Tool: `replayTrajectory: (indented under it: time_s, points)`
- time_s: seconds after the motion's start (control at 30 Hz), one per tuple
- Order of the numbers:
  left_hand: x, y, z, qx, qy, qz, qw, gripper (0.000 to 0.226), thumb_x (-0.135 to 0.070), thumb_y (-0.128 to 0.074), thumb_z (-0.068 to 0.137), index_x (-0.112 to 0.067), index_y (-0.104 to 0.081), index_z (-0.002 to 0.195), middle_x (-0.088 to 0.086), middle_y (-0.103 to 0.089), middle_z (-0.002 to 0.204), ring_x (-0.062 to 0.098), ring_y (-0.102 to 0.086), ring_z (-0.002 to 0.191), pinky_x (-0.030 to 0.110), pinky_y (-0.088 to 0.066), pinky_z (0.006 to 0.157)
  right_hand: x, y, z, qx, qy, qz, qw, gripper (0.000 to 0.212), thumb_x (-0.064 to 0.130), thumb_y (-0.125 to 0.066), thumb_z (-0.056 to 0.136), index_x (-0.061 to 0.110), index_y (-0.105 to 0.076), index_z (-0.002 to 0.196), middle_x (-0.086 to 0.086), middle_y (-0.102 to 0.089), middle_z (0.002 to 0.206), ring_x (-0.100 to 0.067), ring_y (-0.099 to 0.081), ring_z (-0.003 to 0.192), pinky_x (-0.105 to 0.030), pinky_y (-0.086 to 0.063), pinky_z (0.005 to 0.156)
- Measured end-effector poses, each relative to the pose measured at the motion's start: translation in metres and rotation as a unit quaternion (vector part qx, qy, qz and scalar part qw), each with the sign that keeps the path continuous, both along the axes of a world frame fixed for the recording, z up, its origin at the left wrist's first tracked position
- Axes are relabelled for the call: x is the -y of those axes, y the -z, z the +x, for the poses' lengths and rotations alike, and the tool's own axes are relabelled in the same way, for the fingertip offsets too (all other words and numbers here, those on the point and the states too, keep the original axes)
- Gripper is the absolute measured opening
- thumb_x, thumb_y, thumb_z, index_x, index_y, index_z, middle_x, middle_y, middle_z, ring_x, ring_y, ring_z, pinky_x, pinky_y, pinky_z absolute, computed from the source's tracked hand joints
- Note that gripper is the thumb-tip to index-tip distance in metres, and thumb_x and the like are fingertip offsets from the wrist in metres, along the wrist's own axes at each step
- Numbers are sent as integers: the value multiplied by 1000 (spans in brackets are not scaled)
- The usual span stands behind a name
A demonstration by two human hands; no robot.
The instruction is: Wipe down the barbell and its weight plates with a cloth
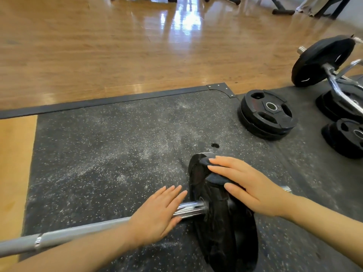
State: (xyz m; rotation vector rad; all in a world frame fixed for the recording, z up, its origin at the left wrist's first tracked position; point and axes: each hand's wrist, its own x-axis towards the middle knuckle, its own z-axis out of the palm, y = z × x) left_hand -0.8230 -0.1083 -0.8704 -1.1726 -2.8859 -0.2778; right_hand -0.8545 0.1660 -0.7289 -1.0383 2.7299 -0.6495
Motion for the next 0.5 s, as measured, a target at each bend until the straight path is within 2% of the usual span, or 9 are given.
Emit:
replayTrajectory:
  time_s: [0.13,0.27,0.33,0.4,0.43,0.5]
  points:
    - [-2,-2,0,4,-22,-13,1000,60,-46,-33,98,-11,-42,145,8,-45,147,21,-45,135,42,-37,111,-3,7,-19,26,-32,-35,999,47,31,-41,99,16,-45,143,10,-38,152,-11,-30,143,-32,-26,116]
    - [-10,-5,7,42,-114,19,992,62,-50,-26,100,-13,-33,150,4,-33,154,22,-32,143,37,-16,115,-5,13,-39,54,-33,-67,996,42,30,-42,101,18,-49,141,9,-43,148,-7,-34,140,-33,-28,115]
    - [-23,-5,13,75,-228,67,969,69,-56,-18,98,-15,-31,151,0,-31,155,21,-26,145,36,-11,117,-4,15,-48,74,-26,-83,993,40,24,-43,99,19,-51,138,10,-47,145,-3,-33,139,-33,-27,115]
    - [-38,-5,16,111,-348,118,924,76,-60,-7,93,-17,-25,153,-5,-28,156,16,-17,148,34,-6,120,-2,17,-53,101,-23,-114,988,39,16,-46,96,18,-57,133,9,-51,141,-5,-35,139,-35,-28,116]
    - [-43,-4,15,117,-386,129,906,77,-59,-2,91,-19,-24,153,-7,-28,157,14,-14,148,34,-4,121,-1,18,-54,112,-28,-130,985,39,12,-47,94,17,-60,130,8,-54,139,-8,-36,139,-36,-28,116]
    - [-47,-3,15,106,-414,132,894,77,-57,0,91,-19,-27,152,-7,-32,155,13,-16,148,35,-6,122,1,22,-55,112,-50,-157,980,34,11,-47,94,14,-66,123,6,-58,135,-12,-40,137,-36,-28,115]
